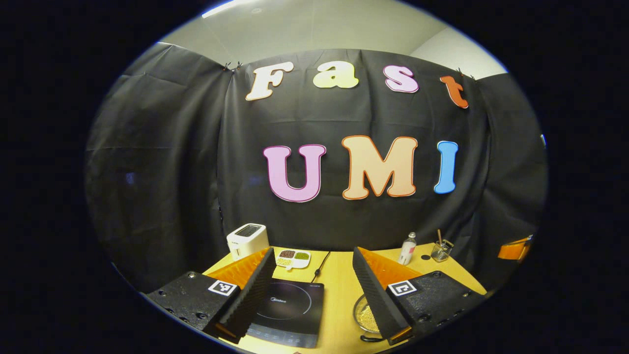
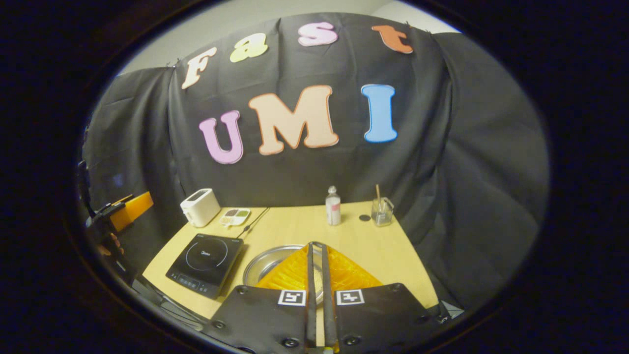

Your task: First push the handle of the pot to place it horizontally, then grasp the pot with both hands and set it on the induction cooktop.

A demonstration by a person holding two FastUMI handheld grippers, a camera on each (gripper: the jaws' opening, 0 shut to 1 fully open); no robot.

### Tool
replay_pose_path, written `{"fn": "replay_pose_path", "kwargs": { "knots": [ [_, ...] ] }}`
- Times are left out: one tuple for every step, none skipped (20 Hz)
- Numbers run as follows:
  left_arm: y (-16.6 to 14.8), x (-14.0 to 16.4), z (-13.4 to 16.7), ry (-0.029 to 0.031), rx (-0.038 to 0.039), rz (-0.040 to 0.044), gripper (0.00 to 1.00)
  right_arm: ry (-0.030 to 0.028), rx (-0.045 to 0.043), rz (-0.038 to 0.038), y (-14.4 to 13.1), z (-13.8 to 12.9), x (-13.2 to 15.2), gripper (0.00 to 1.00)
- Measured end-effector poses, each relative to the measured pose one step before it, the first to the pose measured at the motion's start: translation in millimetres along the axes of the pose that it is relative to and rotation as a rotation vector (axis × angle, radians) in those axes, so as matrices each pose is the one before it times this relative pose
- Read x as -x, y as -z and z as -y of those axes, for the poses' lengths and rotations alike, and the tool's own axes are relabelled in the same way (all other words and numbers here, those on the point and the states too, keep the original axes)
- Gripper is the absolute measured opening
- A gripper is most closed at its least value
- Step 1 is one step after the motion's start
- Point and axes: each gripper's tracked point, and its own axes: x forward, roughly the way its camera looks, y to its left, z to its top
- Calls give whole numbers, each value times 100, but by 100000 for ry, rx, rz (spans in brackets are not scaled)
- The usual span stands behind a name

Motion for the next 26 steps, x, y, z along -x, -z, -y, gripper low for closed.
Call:
{"fn": "replay_pose_path", "kwargs": {
  "knots": [
    [231, -261, -618, 306, -217, -704, 96, -337, -438, -3002, 854, -695, -407, 8],
    [201, -397, -628, 323, -146, -661, 96, -419, -189, -3111, 957, -715, -514, 8],
    [391, -307, -701, -9, -279, -923, 96, -376, -211, -3283, 1032, -636, -438, 4],
    [264, -389, -600, -21, -342, -791, 93, -448, -400, -3732, 1185, -558, -575, 8],
    [257, -418, -544, 47, -440, -735, 96, -690, -679, -4137, 1217, -649, -556, 8],
    [139, -338, -521, 48, -458, -280, 93, -740, -702, -4348, 1091, -573, -675, 8],
    [187, -230, -447, 299, -467, -242, 93, -711, -554, -4473, 1118, -549, -610, 8],
    [75, -334, -352, 436, -343, -6, 93, -690, -481, -5226, 1401, -400, -596, 8],
    [221, -287, -340, 478, -228, -262, 93, -370, -360, -4487, 1195, -264, -522, 8],
    [286, -381, -367, 218, -157, -274, 93, -109, -468, -5092, 1529, -175, -699, 8],
    [337, -368, -454, -297, 25, -852, 93, 165, -631, -5701, 1528, -166, -639, 8],
    [384, -379, -444, -193, 327, -847, 96, 14, -1034, -5672, 1495, -342, -821, 8],
    [171, -285, -327, -203, 631, -361, 96, -434, -1158, -5005, 1330, -348, -857, 8],
    [199, -309, -412, -77, 708, -288, 93, -77, -538, -4694, 1161, -278, -884, 8],
    [374, -165, -415, -232, 796, -588, 96, 562, 77, -4434, 1040, -24, -909, 8],
    [317, -265, -380, -107, 1148, -944, 96, 1650, -316, -4577, 908, 149, -1070, 8],
    [438, -245, -308, 13, 1424, -877, 93, 2127, -1178, -5146, 826, 379, -839, 8],
    [308, -225, -381, -168, 1323, -812, 94, 1285, -1650, -4614, 903, 162, -673, 8],
    [267, -92, -502, -373, 887, -575, 94, 695, -1566, -3672, 681, 6, -737, 8],
    [185, -169, -575, -708, 393, -429, 96, 697, -889, -2861, 432, -51, -568, 9],
    [213, -62, -592, -869, 30, -532, 93, 1499, 205, -1772, 296, 52, -692, 9],
    [186, -89, -566, -576, 43, -544, 96, 1848, 627, -1096, 249, 100, -728, 9],
    [208, -51, -461, -431, 199, -445, 96, 1754, 699, -700, 71, 9, -559, 9],
    [161, -56, -538, -396, 143, -536, 96, 1180, 531, -460, 2, -141, -467, 9],
    [228, 52, -438, -471, 13, -384, 96, 929, 362, -643, -105, -160, -367, 9],
    [107, -23, -439, -323, -56, -377, 96, 1056, 273, -574, -131, -126, -217, 9]
  ]
}}
